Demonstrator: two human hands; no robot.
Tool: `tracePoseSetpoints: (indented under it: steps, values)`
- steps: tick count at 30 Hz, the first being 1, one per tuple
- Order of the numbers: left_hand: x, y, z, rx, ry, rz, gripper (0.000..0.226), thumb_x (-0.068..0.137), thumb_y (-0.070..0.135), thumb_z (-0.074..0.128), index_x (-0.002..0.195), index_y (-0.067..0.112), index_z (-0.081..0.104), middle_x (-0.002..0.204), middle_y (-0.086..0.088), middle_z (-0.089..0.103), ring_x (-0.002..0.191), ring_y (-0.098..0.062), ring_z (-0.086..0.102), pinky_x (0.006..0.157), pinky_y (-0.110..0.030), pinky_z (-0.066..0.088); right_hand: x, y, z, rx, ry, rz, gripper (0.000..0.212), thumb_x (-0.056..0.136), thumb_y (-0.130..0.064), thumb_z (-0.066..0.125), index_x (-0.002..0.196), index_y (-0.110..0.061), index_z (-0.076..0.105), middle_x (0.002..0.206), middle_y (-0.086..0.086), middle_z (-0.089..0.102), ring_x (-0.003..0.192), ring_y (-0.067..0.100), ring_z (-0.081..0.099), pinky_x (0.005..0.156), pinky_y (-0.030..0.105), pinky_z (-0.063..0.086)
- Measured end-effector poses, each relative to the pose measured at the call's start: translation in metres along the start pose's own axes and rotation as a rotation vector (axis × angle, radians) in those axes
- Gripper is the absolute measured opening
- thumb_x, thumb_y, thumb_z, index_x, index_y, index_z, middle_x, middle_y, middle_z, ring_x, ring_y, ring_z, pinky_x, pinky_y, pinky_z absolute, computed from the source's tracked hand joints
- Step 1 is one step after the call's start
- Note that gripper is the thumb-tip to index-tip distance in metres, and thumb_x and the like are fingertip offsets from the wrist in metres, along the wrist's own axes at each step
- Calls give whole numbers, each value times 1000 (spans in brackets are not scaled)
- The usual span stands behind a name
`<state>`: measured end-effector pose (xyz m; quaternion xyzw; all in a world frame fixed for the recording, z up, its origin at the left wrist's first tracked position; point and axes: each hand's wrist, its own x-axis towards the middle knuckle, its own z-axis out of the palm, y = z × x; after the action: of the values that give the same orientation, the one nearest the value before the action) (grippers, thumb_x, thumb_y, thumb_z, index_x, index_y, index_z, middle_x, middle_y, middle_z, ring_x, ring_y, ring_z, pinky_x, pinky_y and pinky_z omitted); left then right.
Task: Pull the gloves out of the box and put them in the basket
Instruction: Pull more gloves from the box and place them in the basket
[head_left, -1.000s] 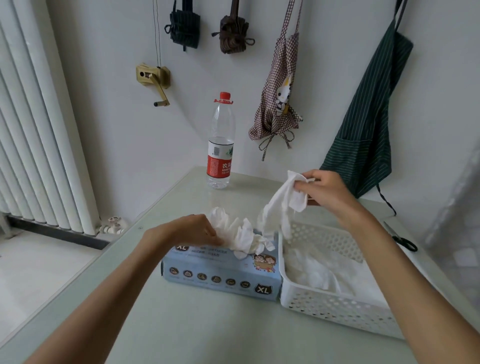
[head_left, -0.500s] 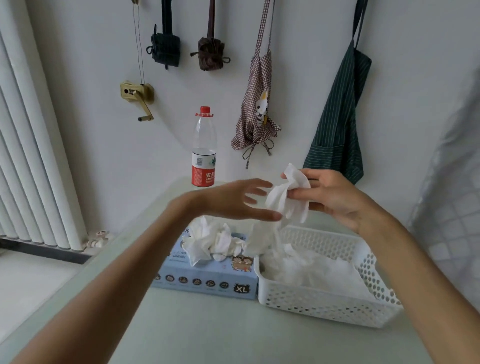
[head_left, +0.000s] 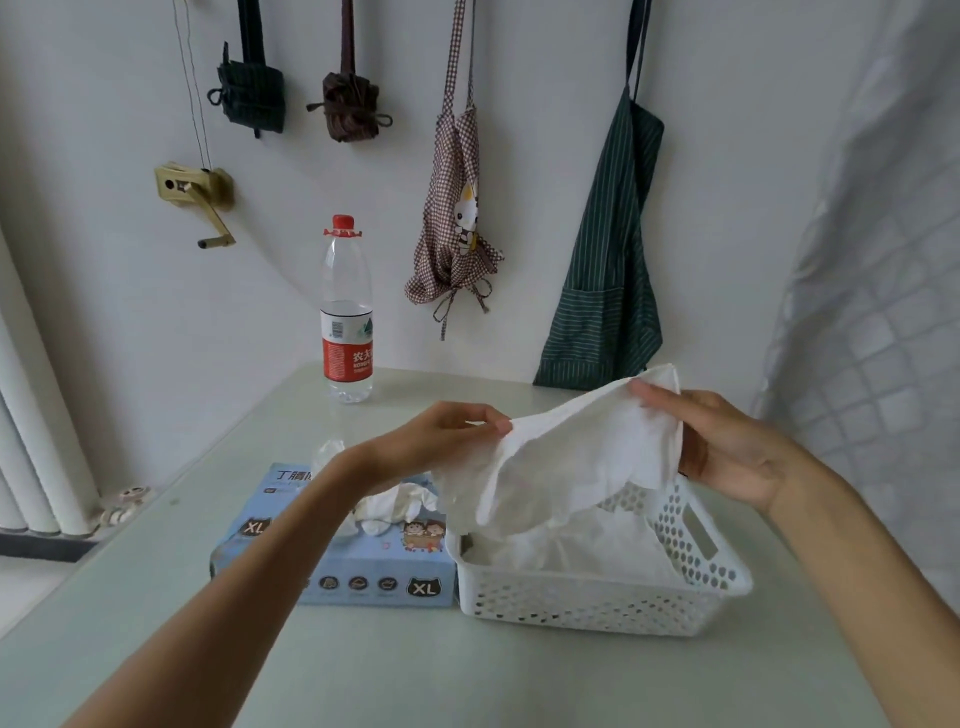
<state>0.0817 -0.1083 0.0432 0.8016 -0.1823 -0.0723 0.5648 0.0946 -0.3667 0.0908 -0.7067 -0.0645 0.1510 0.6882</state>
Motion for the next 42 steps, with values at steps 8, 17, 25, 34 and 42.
tracePoseSetpoints:
  steps: [8,17,25,34,42]
  values:
    - [25,10,59,122,102,161,71,76,49,72,135,31,37,138,13,45,123,-7,47,101,-28,42,1,-13,30,-588,268,-385,18,87,-31,66,80,-15,72,81,10,73,77,24,70,67,34,54]
    - [36,11,78,55,240,260,78,74,37,78,136,33,33,129,10,52,114,-8,54,96,-26,46,-6,-37,26,-913,344,-540,20,83,-28,71,86,-9,76,75,6,72,74,22,69,60,30,52]
    - [28,-7,49,94,235,236,34,94,27,57,62,18,60,56,14,48,55,-4,42,57,-18,35,-15,-34,-22,-731,285,-386,8,81,-28,73,80,-21,76,74,-2,75,73,11,71,74,31,57]
    - [26,-12,40,-33,181,153,40,100,29,44,98,-5,65,79,-11,50,71,-21,41,67,-31,34,-3,0,-17,-466,427,-549,18,91,-32,60,87,-18,71,79,-13,67,72,2,60,67,16,45]
    - [10,-3,39,-6,814,279,16,91,22,61,99,17,73,90,11,72,85,-1,67,79,-17,52,3,24,30,-651,758,-912,27,96,-28,56,76,-10,59,44,-12,33,44,9,35,42,13,25]
